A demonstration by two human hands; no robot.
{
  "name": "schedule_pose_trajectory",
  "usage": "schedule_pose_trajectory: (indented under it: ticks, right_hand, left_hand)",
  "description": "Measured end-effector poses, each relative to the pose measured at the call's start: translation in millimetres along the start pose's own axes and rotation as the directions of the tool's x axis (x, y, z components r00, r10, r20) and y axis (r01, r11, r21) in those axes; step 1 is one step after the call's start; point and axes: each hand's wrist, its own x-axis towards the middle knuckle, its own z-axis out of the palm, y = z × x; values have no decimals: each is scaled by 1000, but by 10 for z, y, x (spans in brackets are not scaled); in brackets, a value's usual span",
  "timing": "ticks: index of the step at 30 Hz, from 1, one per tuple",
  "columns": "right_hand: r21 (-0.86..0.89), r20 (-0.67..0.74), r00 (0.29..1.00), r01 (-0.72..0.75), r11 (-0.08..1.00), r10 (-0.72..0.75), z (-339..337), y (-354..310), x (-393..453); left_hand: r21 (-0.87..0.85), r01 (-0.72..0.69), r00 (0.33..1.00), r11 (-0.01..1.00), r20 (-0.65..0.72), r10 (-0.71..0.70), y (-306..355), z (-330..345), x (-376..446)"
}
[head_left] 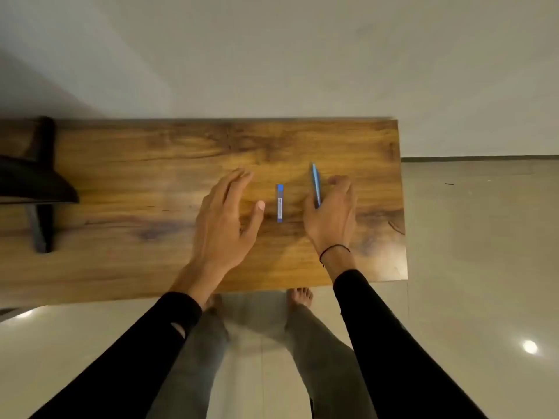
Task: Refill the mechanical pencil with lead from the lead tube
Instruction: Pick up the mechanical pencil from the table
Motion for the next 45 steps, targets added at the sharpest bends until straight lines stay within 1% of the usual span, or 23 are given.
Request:
schedule_pose_trajectory:
  ticks: [1,3,5,6,7,8,10,11,13,14,15,17,20,27,30,32,33,35,39,45]
  right_hand:
    - [12,-11,1000,9,1000,-9,57,37,8]
    - [13,-31,999,40,999,-40,179,112,44]
    - [27,-42,998,40,999,-39,232,171,57]
    - [72,-37,999,29,997,-26,239,180,70]
    - [162,-27,1000,10,987,-5,238,194,85]
    - [299,6,1000,-29,954,29,236,209,90]
    - [579,111,992,-117,807,64,236,210,62]
    - [676,159,986,-147,722,52,245,195,50]
    - [808,221,975,-187,559,6,287,144,32]
    - [848,233,972,-191,494,-24,303,114,22]
    - [870,225,973,-177,460,-51,328,87,14]
    - [881,200,974,-130,455,-109,368,53,12]
    - [890,183,971,-98,446,-151,414,86,42]
    - [907,214,937,-85,413,-278,484,-1,13]
    - [932,186,930,-65,356,-318,405,-65,-18]
    - [953,119,945,-23,303,-303,332,-88,-34]
    - [956,79,956,8,294,-283,300,-87,-39]
    - [952,41,964,42,302,-262,251,-80,-63]
    - [939,33,967,56,339,-253,183,-59,-76]
    - [912,-62,970,151,381,-237,133,78,129]
  left_hand:
    - [-50,-39,997,998,-62,36,-40,81,4]
    - [-120,-67,987,991,-155,48,-78,218,10]
    - [-195,-73,987,978,-157,42,-87,370,-11]
    - [-241,-75,988,967,-149,40,-93,431,-22]
    - [-296,-81,989,952,-141,40,-111,483,-41]
    - [-340,-75,991,937,-126,33,-140,540,-66]
    - [-410,-73,996,909,-82,43,-157,635,-114]
    - [-434,-73,996,898,-85,40,-172,671,-131]
    - [-443,-78,990,893,-137,18,-209,732,-126]
    - [-436,-78,985,897,-173,1,-230,750,-108]
    - [-427,-81,979,900,-205,-9,-250,755,-84]
    - [-424,-122,974,897,-223,27,-295,760,-27]
    - [-426,-218,969,878,-203,142,-370,768,7]
    - [-420,-299,934,857,-312,173,-466,713,104]
    - [-450,-314,930,836,-322,176,-504,629,135]
    - [-440,-307,931,844,-322,170,-543,568,145]
    - [-431,-295,933,853,-321,160,-565,541,150]
    - [-408,-271,938,872,-315,144,-589,491,150]
    - [-331,-267,942,905,-288,173,-571,449,172]
    - [-320,-248,950,914,-267,165,-546,547,268]
